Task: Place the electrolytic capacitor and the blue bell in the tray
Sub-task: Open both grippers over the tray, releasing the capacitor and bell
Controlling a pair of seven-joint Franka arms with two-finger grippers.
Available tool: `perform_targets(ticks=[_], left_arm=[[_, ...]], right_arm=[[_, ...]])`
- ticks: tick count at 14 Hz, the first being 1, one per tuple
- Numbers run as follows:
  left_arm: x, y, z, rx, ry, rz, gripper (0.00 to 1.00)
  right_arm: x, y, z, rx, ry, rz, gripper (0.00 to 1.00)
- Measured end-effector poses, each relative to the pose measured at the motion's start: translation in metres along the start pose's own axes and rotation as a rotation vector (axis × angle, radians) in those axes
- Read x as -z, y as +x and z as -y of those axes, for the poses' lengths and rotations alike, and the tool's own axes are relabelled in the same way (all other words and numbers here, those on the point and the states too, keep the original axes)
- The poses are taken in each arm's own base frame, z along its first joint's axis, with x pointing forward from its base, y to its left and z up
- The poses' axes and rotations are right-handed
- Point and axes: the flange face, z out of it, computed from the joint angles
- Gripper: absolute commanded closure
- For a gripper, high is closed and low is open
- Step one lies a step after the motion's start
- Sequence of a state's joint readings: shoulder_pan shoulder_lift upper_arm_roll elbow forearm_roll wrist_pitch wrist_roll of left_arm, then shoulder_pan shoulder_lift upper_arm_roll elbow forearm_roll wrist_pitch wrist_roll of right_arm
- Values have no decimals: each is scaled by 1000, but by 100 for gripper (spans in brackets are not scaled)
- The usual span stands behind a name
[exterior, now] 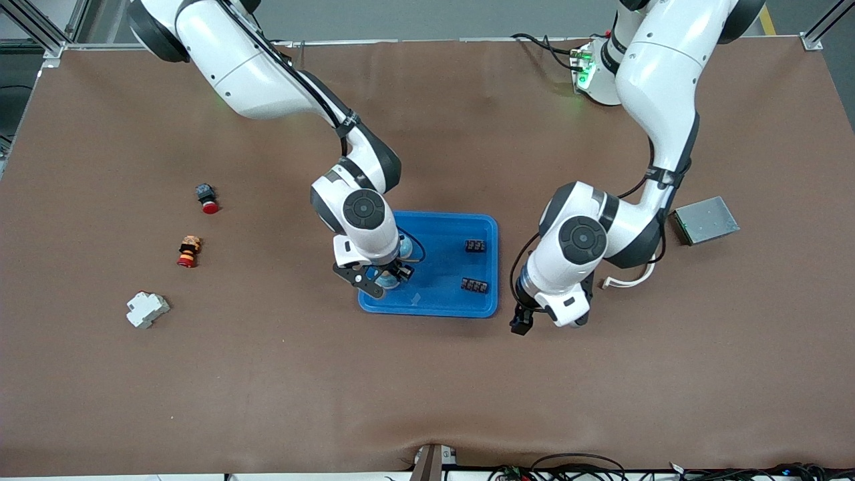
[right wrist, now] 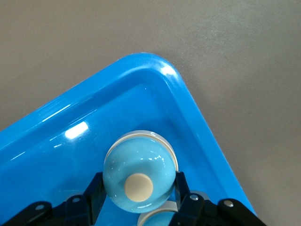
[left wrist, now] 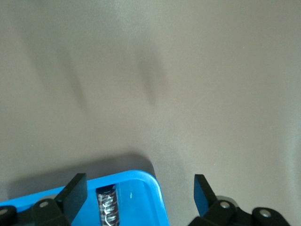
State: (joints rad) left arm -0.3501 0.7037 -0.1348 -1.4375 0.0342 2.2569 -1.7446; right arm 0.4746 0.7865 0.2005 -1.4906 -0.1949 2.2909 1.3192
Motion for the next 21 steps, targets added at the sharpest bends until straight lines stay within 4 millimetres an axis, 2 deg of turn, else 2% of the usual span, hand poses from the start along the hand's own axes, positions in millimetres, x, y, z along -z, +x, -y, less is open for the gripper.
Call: perform_targets(ticks=[3,5,8,12,13,14,17,19,21], left_arm=[[5,8,-1,-66,11,-4,0],[25,29,-6,-130,21,-12,0],[79,65,-10,-273,15,-25,0],[154,125,7,-506,82,-32,0],[174,140,13,-561,93,-32,0],[193,158,19,-612,102,-32,0],[248,209,45,-729,132,-26,0],[278,226,61,-772,141,-25,0],[303,231,73,-810,140,-30,0]], right_arm=[[-11,-4,6,-12,3,-15,100],[-18,-9,9,-11,0,-22,100],[-21,-12,12,-13,6,-25,100],[-21,-11,12,-21,7,-26,100],[-21,-11,12,-21,7,-27,69],[-21,-11,12,-21,8,-27,1],[-22,-10,12,-21,15,-30,0],[-22,-11,13,-18,16,-31,0],[-22,-12,13,-17,16,-32,0]])
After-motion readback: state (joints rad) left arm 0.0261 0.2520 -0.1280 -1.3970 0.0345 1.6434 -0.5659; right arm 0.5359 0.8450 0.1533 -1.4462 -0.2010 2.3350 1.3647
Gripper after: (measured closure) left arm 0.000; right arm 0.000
